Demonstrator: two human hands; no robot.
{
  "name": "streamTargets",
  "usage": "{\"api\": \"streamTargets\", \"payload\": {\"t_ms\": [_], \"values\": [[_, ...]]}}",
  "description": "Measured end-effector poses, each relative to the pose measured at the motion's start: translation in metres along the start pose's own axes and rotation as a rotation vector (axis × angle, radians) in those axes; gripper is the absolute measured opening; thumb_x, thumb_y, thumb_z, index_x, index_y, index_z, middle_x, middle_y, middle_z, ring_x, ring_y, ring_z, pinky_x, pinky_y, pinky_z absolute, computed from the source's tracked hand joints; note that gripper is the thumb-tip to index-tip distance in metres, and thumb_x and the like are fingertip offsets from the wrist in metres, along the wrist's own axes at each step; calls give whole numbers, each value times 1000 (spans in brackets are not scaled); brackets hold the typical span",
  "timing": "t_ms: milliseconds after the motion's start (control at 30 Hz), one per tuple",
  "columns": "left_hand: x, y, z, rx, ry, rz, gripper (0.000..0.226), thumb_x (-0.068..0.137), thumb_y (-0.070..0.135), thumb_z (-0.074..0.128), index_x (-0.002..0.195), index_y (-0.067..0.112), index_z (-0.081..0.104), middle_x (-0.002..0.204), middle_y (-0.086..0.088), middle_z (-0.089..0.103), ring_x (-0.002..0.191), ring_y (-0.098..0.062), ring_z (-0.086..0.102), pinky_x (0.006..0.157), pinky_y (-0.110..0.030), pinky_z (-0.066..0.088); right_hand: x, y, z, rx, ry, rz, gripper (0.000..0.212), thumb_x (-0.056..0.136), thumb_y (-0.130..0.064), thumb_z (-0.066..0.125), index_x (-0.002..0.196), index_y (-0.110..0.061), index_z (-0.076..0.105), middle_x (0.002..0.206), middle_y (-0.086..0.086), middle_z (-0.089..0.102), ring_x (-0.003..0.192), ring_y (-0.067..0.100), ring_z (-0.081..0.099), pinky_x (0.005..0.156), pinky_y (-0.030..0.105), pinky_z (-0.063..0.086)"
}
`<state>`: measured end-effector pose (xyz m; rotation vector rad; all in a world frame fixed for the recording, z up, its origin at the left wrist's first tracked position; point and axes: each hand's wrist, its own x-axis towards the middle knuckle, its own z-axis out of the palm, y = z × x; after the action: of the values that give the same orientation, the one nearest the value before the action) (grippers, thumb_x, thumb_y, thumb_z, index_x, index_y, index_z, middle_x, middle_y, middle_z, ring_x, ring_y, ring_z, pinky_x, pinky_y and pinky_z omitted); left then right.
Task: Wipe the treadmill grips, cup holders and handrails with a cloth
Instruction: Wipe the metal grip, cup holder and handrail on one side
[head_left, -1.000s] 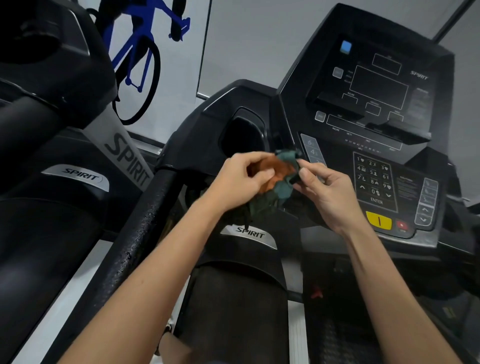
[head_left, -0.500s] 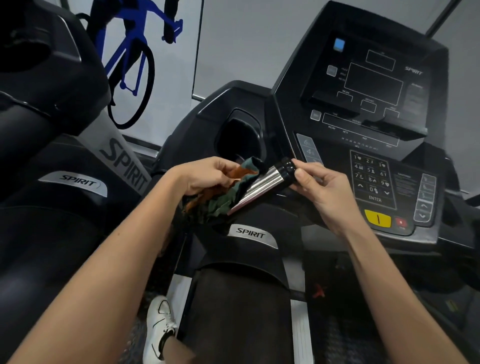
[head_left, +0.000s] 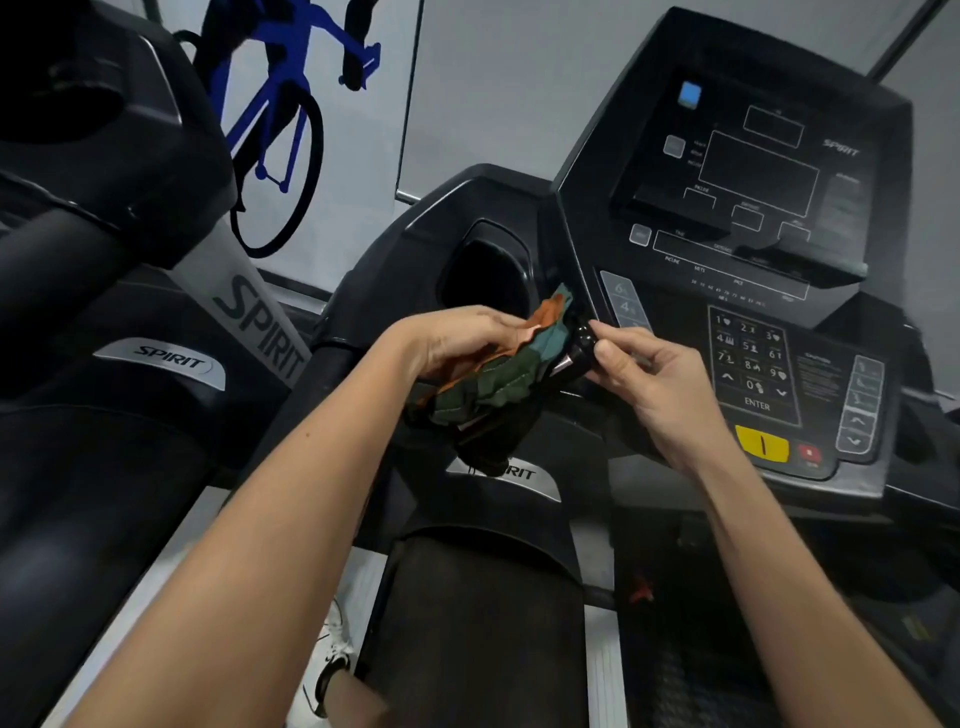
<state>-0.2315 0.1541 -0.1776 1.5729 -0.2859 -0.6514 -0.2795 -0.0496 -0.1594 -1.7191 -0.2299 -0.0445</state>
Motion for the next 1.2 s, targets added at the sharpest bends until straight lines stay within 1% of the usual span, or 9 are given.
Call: {"api": "streamTargets", "payload": {"t_ms": [67,200,467,633,767,867,1033,1100,1200], "values": [[-4,-13,-8,53,21,-35,18,93,22,52,99,24,69,92,-7,67,79,-20,60,76,-30,45,0,0,-2,-40,-12,-14,27,85,-7,58,111,-13,63,104,5,64,96,16,65,88,25,53],[-24,-28,-22,196,88,-56,23,94,8,49,96,23,66,75,3,70,69,-13,65,71,-31,55,0,0,-2,-39,-21,-16,25,87,-6,57,109,-16,64,103,1,64,95,13,64,85,22,52],[-19,4,11,109,165,286,14,86,13,63,88,25,68,65,11,68,61,-2,63,60,-15,48,-1,-1,1,-23,-5,-14,23,87,-5,57,105,-18,64,103,3,63,93,12,64,80,18,53],[-4,2,20,-124,157,142,16,94,20,51,93,23,67,74,6,72,66,-6,67,63,-17,53,-2,-3,2,-24,-7,-12,28,87,-5,56,113,-15,60,104,3,63,93,13,64,84,21,54],[-16,-25,-1,-11,142,16,21,96,23,47,103,24,67,90,3,71,79,-11,67,75,-24,52,-3,-3,2,-15,-8,4,28,87,-5,57,114,-13,61,107,5,63,101,18,63,88,25,53],[-31,-44,-13,51,165,-24,20,94,19,50,103,22,68,82,4,71,71,-10,65,66,-23,52,-3,-3,2,-14,4,4,29,87,-6,57,115,-13,60,107,5,63,102,18,63,87,25,54],[-39,-47,1,340,459,130,10,93,21,54,100,22,62,85,11,64,81,-5,59,74,-17,45,-4,-3,2,-12,8,-2,27,87,-6,56,113,-13,61,107,6,64,99,16,64,85,22,54],[-45,-51,20,277,616,242,22,92,22,56,113,20,53,93,14,58,85,1,56,73,-7,42,-4,-3,4,-4,20,-9,25,88,-5,56,111,-14,61,108,7,63,96,14,64,86,23,54],[-56,-65,43,245,646,324,36,86,24,64,119,21,52,104,9,60,99,-6,57,83,-10,41,-6,-2,6,11,37,-8,25,88,-6,56,110,-16,62,106,6,63,92,9,65,83,21,54]]}}
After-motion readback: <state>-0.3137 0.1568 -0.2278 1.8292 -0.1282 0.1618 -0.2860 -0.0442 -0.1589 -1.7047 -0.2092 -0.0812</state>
